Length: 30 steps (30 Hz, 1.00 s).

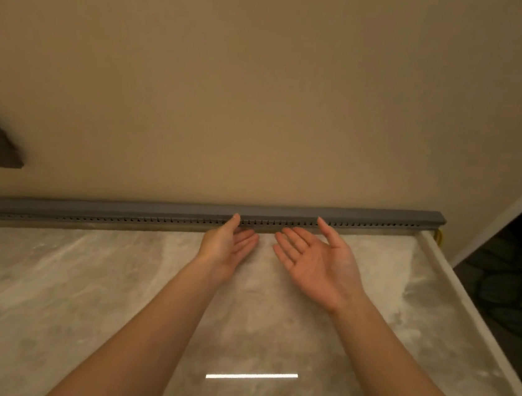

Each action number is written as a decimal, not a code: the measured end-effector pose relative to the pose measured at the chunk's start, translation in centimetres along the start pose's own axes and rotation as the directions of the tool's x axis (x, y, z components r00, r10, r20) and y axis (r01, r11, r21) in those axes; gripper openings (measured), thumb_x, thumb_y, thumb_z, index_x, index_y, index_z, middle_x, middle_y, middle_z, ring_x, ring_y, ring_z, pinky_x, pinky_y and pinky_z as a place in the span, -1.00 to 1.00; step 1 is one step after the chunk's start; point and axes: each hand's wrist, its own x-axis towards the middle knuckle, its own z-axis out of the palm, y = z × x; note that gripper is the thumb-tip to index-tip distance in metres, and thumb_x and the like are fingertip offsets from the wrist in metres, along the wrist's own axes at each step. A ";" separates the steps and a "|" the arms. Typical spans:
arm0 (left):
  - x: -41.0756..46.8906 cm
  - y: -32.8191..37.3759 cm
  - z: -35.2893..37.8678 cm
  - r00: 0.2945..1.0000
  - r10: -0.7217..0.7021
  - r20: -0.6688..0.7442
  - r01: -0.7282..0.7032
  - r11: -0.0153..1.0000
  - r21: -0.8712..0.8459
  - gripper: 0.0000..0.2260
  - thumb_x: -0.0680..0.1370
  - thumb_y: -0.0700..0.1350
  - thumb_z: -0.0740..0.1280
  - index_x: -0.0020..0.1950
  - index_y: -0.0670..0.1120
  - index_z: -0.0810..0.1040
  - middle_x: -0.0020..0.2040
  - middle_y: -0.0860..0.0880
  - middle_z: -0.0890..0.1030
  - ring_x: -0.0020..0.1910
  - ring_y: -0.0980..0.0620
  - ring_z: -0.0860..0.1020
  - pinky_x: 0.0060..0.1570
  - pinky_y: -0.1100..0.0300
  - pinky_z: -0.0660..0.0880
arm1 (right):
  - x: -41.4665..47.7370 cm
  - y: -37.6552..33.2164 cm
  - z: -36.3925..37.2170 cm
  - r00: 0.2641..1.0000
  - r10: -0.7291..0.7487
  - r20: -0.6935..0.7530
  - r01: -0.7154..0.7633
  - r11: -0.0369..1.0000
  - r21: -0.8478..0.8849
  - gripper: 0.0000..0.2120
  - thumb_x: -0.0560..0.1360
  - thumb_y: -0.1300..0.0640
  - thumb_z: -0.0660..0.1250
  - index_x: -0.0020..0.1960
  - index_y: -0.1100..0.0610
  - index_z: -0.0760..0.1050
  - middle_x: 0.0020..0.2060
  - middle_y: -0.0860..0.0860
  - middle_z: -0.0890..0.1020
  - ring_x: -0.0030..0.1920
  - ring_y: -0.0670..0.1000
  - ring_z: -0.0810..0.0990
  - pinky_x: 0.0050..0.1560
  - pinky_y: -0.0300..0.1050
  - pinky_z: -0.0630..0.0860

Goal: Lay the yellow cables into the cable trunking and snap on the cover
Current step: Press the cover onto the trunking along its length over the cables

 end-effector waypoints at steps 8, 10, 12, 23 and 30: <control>0.6 -5.9 9.6 0.998 -0.056 0.025 0.055 0.998 0.041 -0.48 0.57 0.09 0.23 0.25 -0.36 0.37 0.20 -0.32 0.50 -0.02 -0.14 0.58 -0.12 0.11 0.54 | -2.1 -9.7 -5.7 0.998 0.005 -0.068 0.001 0.997 0.081 -0.29 0.53 0.00 0.18 0.51 0.21 -0.12 0.50 0.16 0.08 0.48 0.12 0.13 0.42 0.07 0.14; 0.7 -6.4 10.9 0.998 -0.055 0.004 0.055 0.997 0.053 -0.45 0.55 0.12 0.25 0.25 -0.35 0.37 0.13 -0.29 0.53 -0.06 -0.13 0.60 -0.23 0.15 0.56 | -2.2 -11.2 -6.1 0.998 0.018 -0.060 -0.013 0.996 0.087 -0.26 0.52 0.00 0.20 0.50 0.22 -0.15 0.50 0.20 0.06 0.47 0.14 0.13 0.43 0.07 0.14; 1.2 -6.5 11.9 0.998 -0.029 -0.058 0.032 0.998 0.049 -0.44 0.54 0.12 0.26 0.26 -0.35 0.38 0.08 -0.29 0.56 -0.06 -0.14 0.61 -0.31 0.16 0.58 | -2.1 -12.5 -6.1 0.998 0.051 -0.042 -0.047 0.994 0.096 -0.22 0.50 0.00 0.22 0.50 0.23 -0.19 0.50 0.22 0.04 0.47 0.15 0.13 0.42 0.08 0.15; 2.9 -6.7 12.0 0.969 0.133 -0.209 -0.107 0.986 0.131 -0.62 0.55 0.06 0.29 0.02 -0.29 0.48 -0.15 -0.27 0.61 -0.22 -0.11 0.64 -0.42 0.24 0.60 | -1.6 -13.8 -6.6 0.994 0.100 0.046 -0.101 0.994 0.027 -0.07 0.35 0.02 0.30 0.49 0.26 -0.20 0.50 0.22 0.01 0.48 0.15 0.08 0.42 0.07 0.14; 2.4 -7.5 12.6 0.963 0.114 -0.245 -0.088 0.990 0.113 -0.50 0.53 0.16 0.26 0.01 -0.33 0.47 -0.13 -0.25 0.62 -0.20 -0.10 0.65 -0.39 0.21 0.60 | -2.9 -15.0 -9.8 0.925 -0.365 -0.101 0.185 0.668 -0.721 -0.81 0.52 0.19 0.27 0.13 0.11 0.54 0.10 0.06 0.63 0.16 -0.03 0.55 0.28 -0.10 0.41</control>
